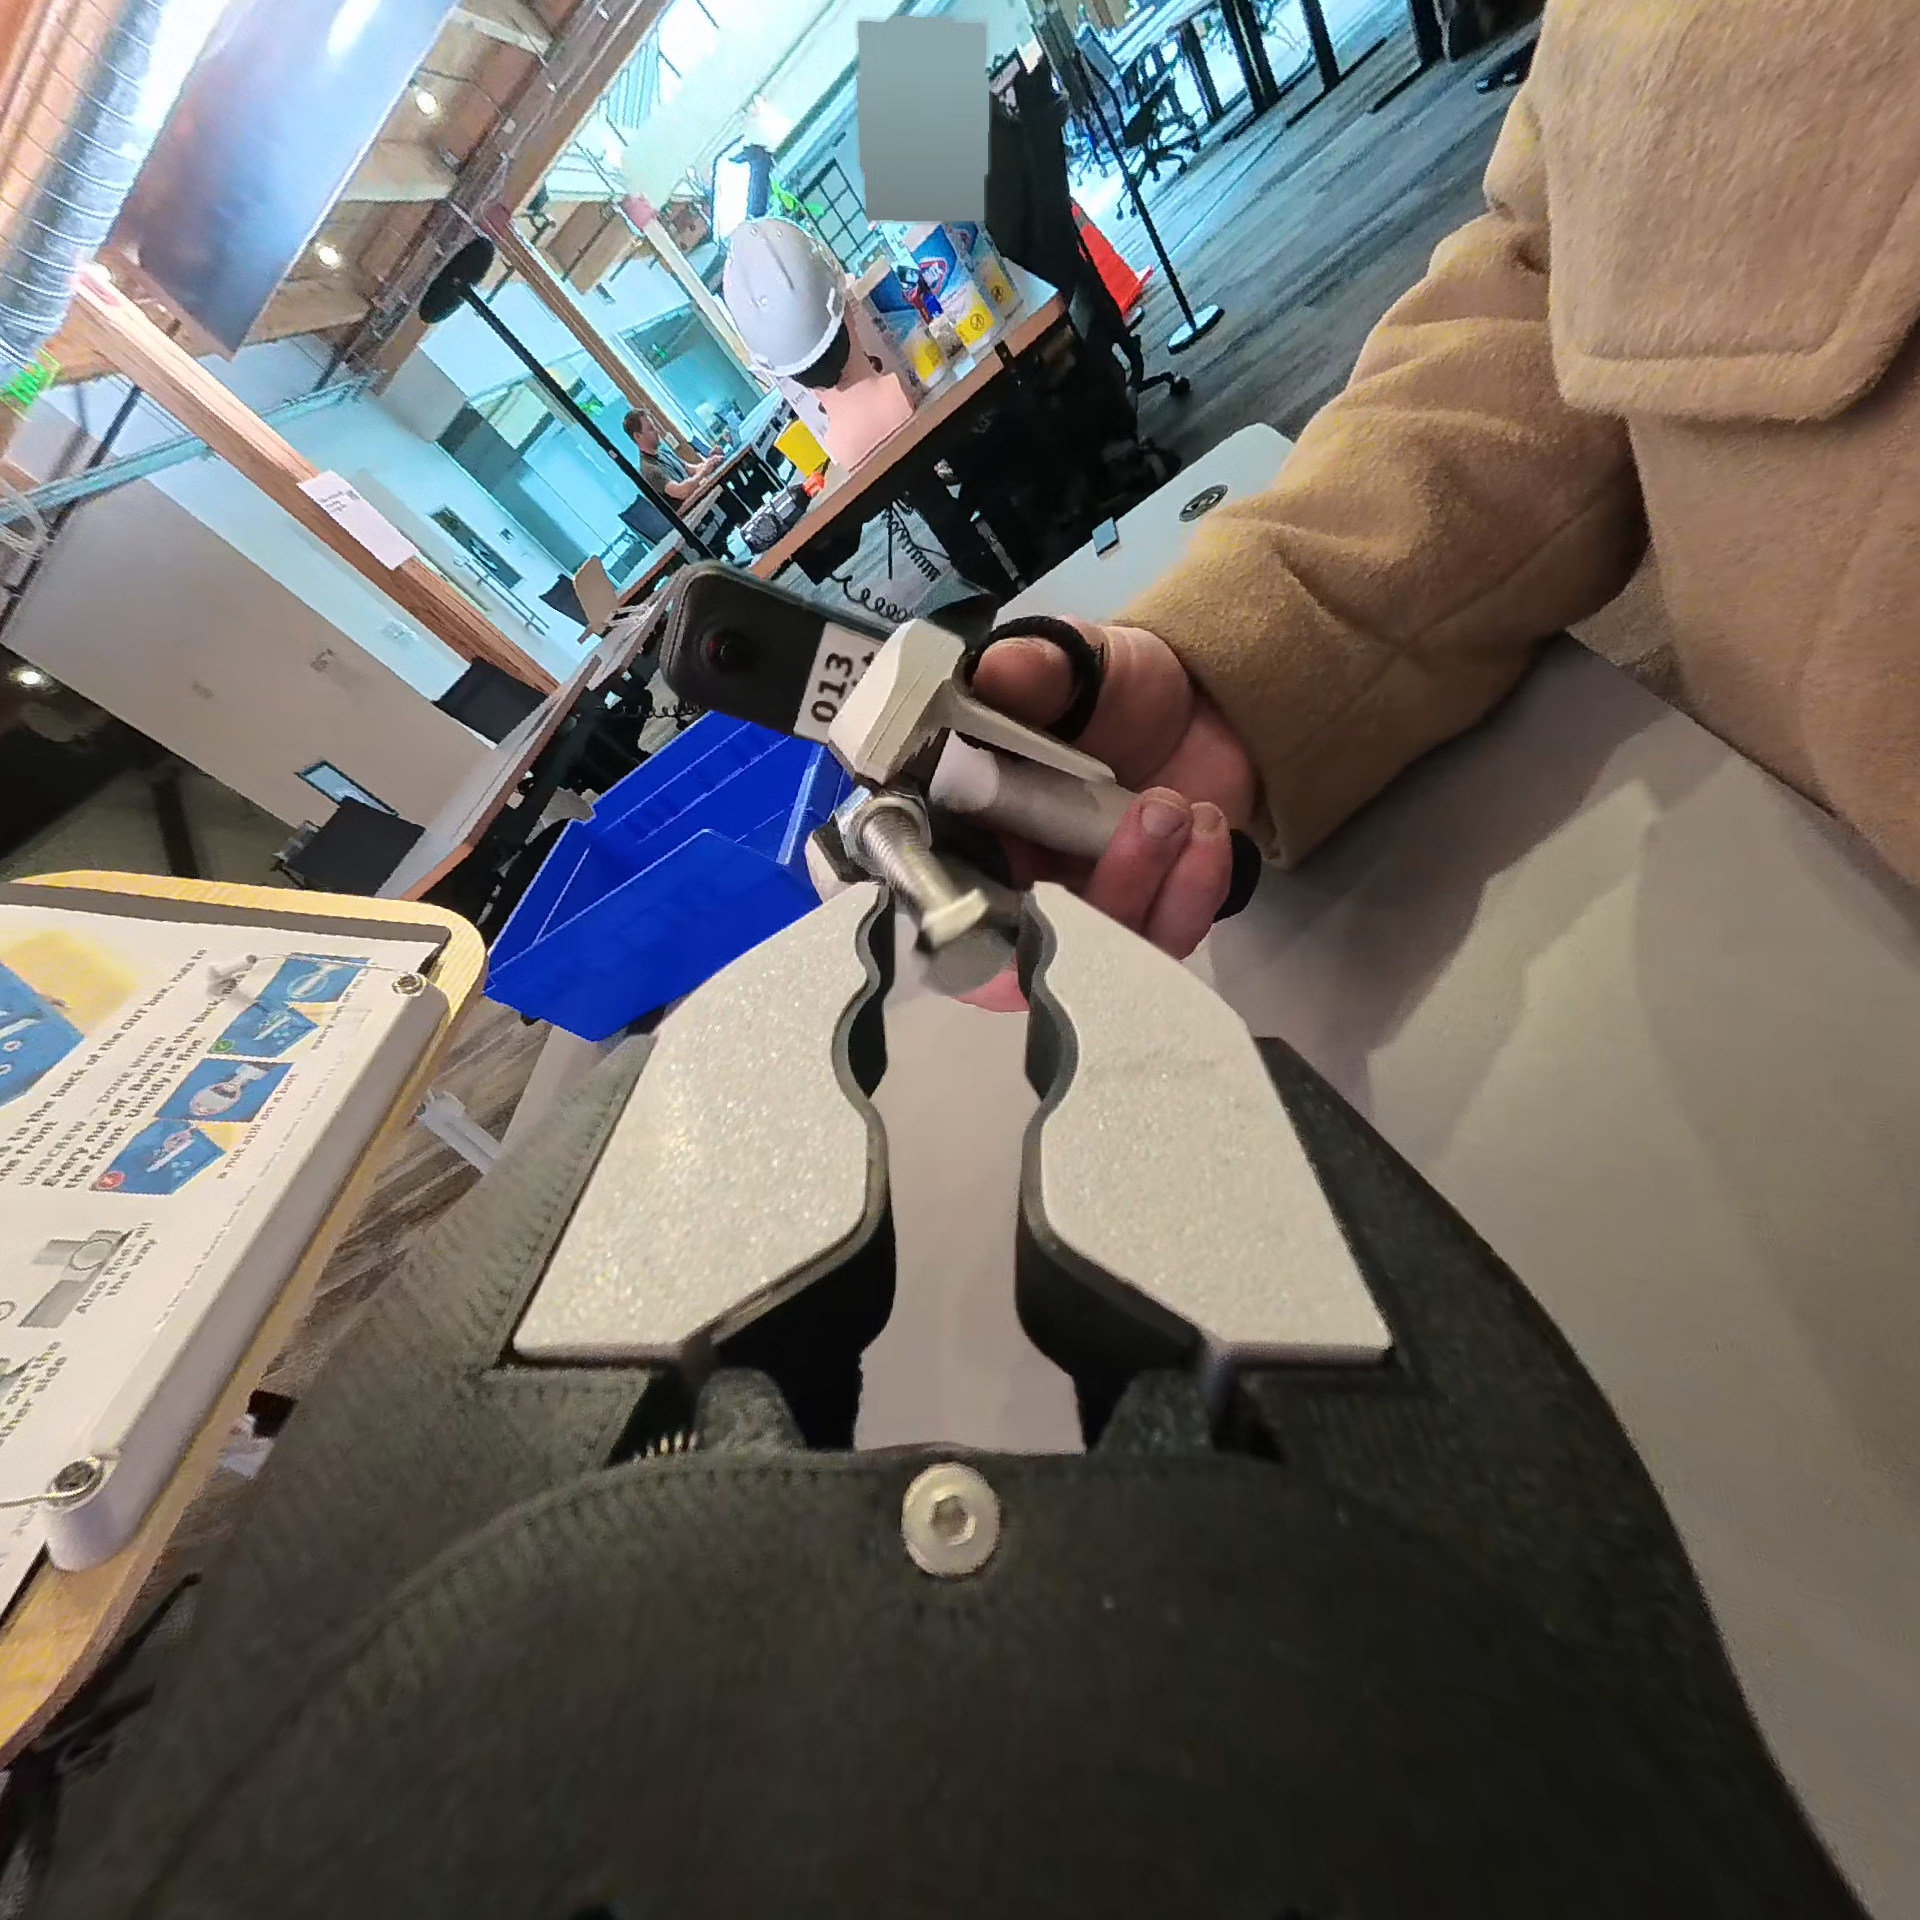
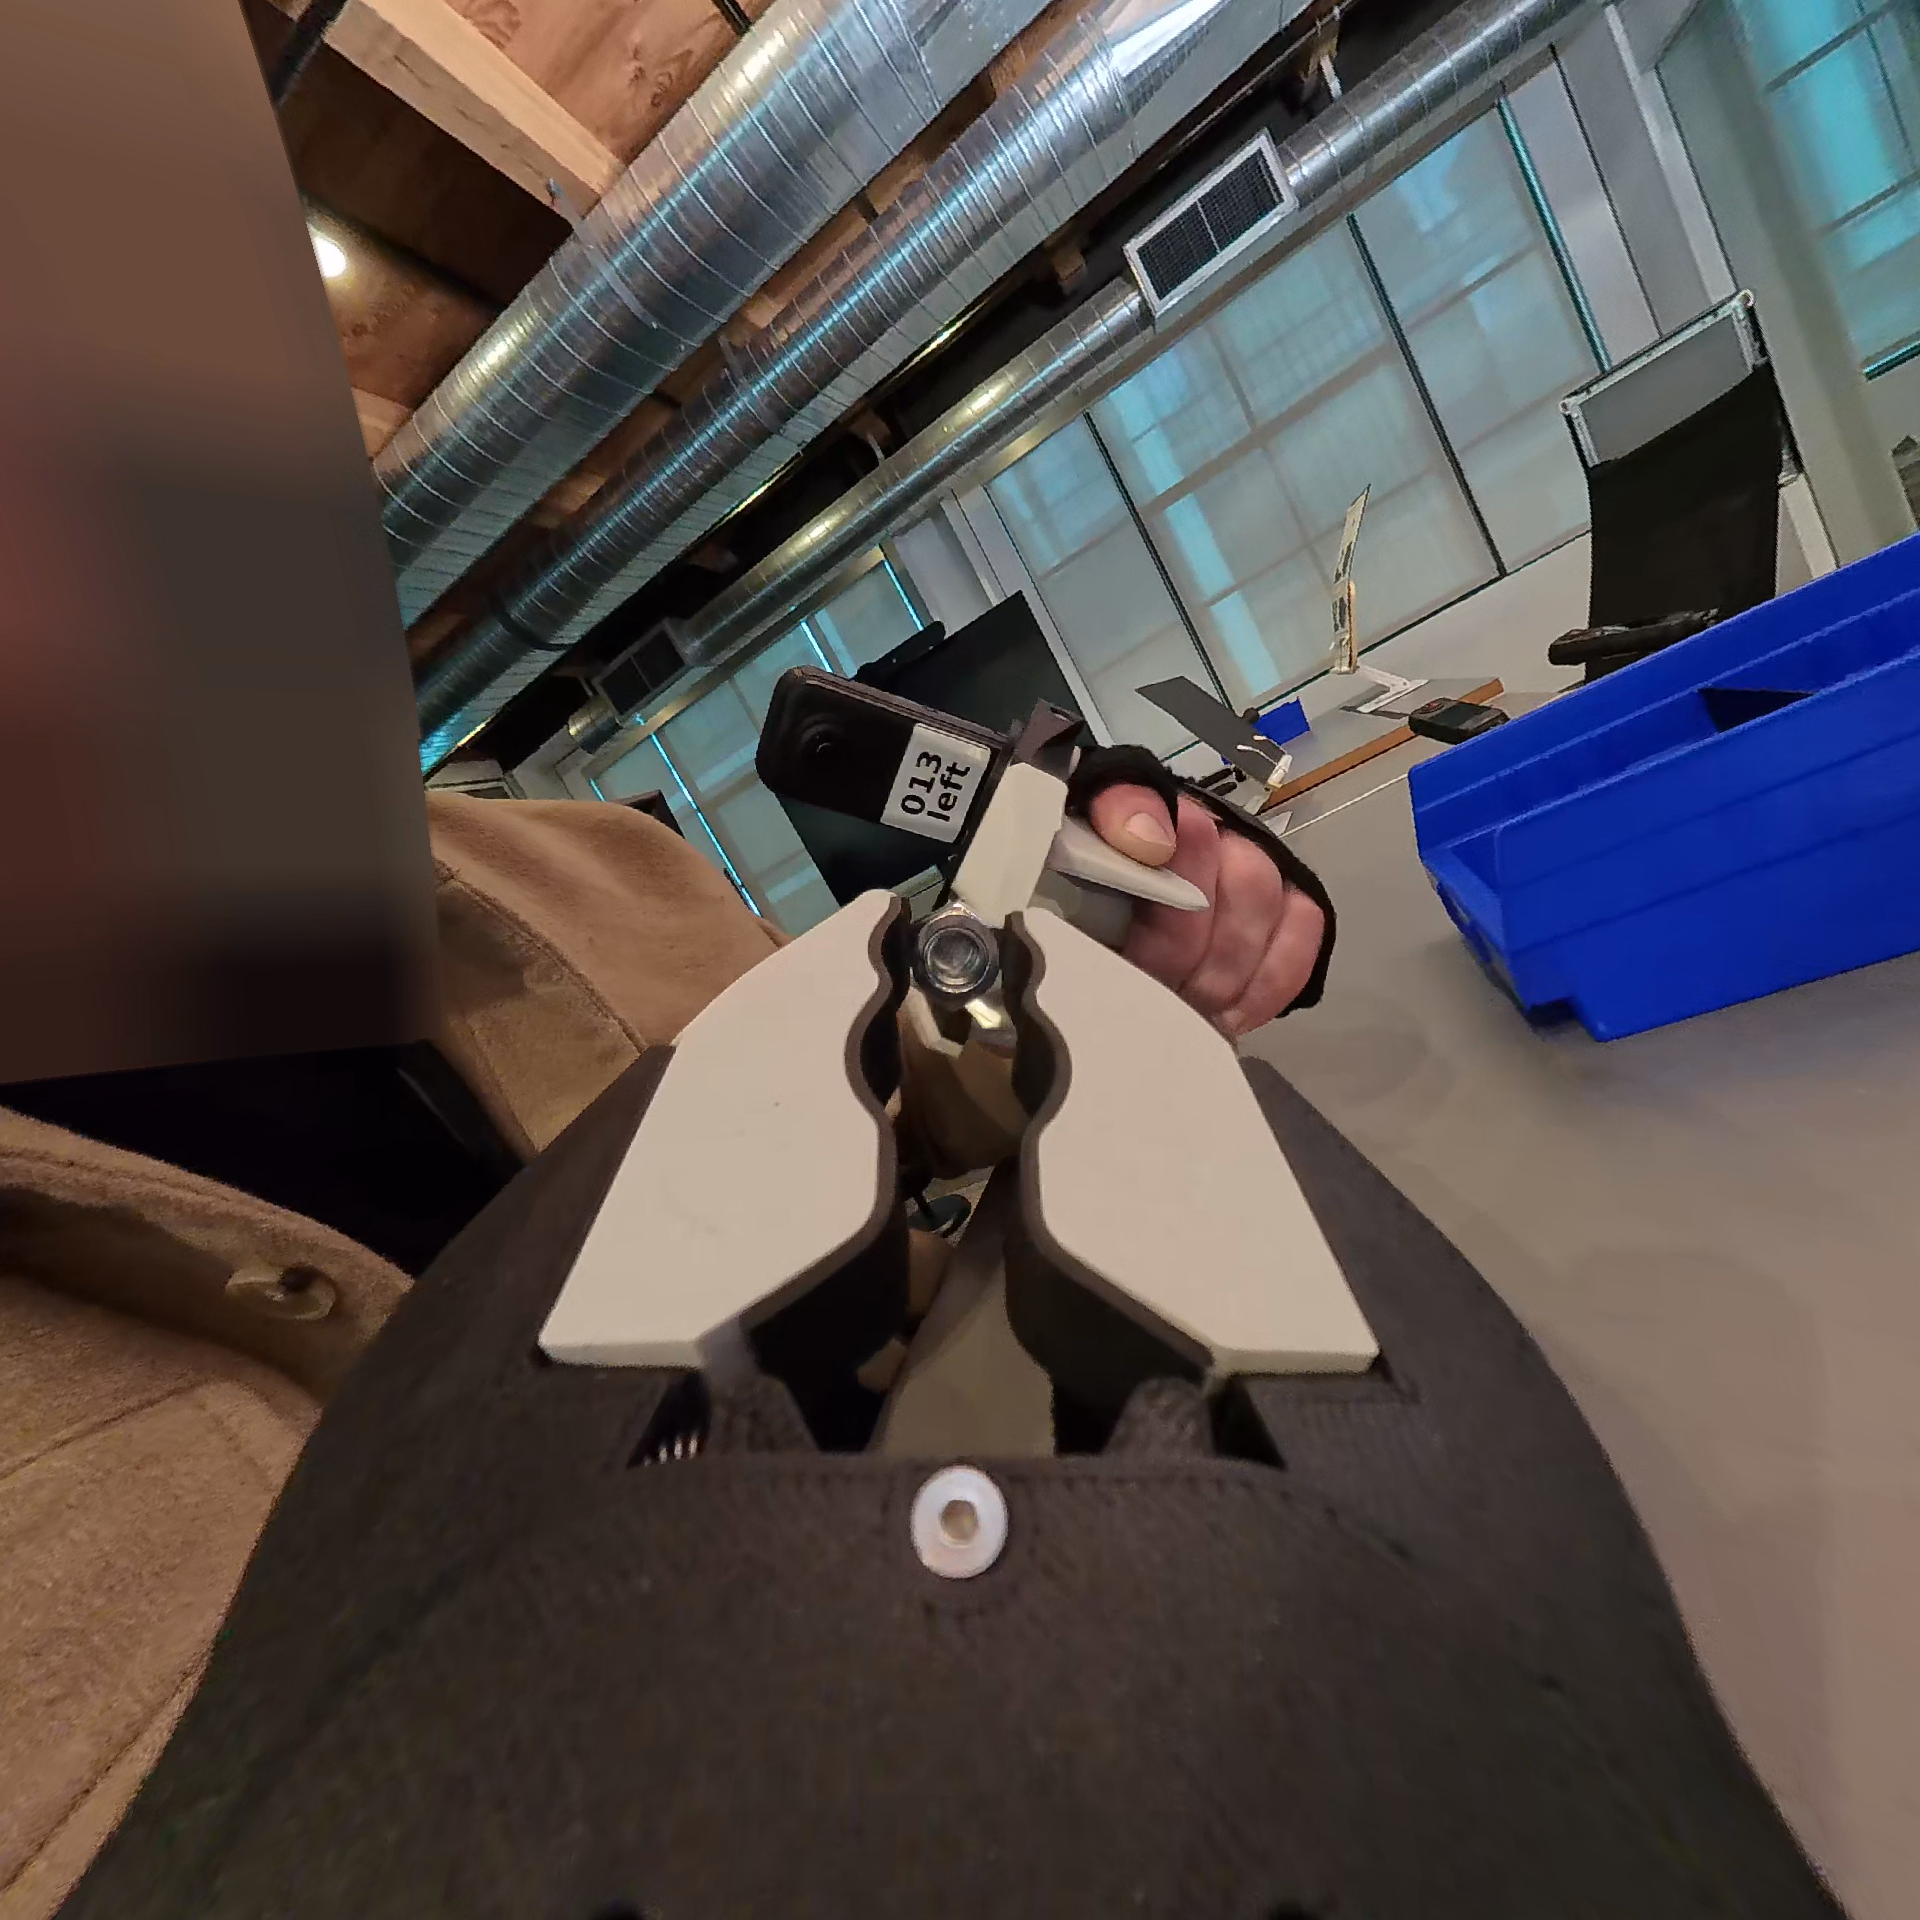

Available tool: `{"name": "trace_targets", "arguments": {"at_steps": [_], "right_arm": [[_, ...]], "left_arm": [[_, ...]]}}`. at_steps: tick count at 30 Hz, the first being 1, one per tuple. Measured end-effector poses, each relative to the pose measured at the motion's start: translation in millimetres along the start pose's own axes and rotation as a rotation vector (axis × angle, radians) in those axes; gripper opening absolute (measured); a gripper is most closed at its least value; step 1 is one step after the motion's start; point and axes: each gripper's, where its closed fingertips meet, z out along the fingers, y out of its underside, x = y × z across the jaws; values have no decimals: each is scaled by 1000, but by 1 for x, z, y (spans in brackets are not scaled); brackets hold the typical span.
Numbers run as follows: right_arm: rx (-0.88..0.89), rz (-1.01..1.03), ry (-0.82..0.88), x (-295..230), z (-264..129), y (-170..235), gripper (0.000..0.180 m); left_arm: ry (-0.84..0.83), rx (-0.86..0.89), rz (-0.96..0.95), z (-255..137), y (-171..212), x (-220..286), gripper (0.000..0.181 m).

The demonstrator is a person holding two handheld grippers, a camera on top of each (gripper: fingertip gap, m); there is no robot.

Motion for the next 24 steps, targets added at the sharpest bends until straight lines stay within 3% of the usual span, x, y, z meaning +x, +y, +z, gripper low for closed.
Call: {"name": "trace_targets", "arguments": {"at_steps": [2, 4, 13, 17, 21, 24], "right_arm": [[-4, -4, 0, 0, 1, 1, 17], [-13, 3, 0, 0, 1, 3, 17], [-55, -2, 79, 16, -10, 10, 17], [-96, -39, 120, 21, -17, 13, 17], [-131, -57, 161, 29, -24, 18, 17], [-201, -90, 204, 36, -25, 31, 17]], "left_arm": [[-7, 13, -13, 0, -1, -1, 21], [30, 28, -24, 0, -2, 4, 0], [66, -26, -197, -3, 30, 10, 0], [94, -141, -259, -17, 57, 17, 0], [73, -249, -320, -47, 73, 15, 18], [61, -332, -384, -76, 80, 22, 22]]}}
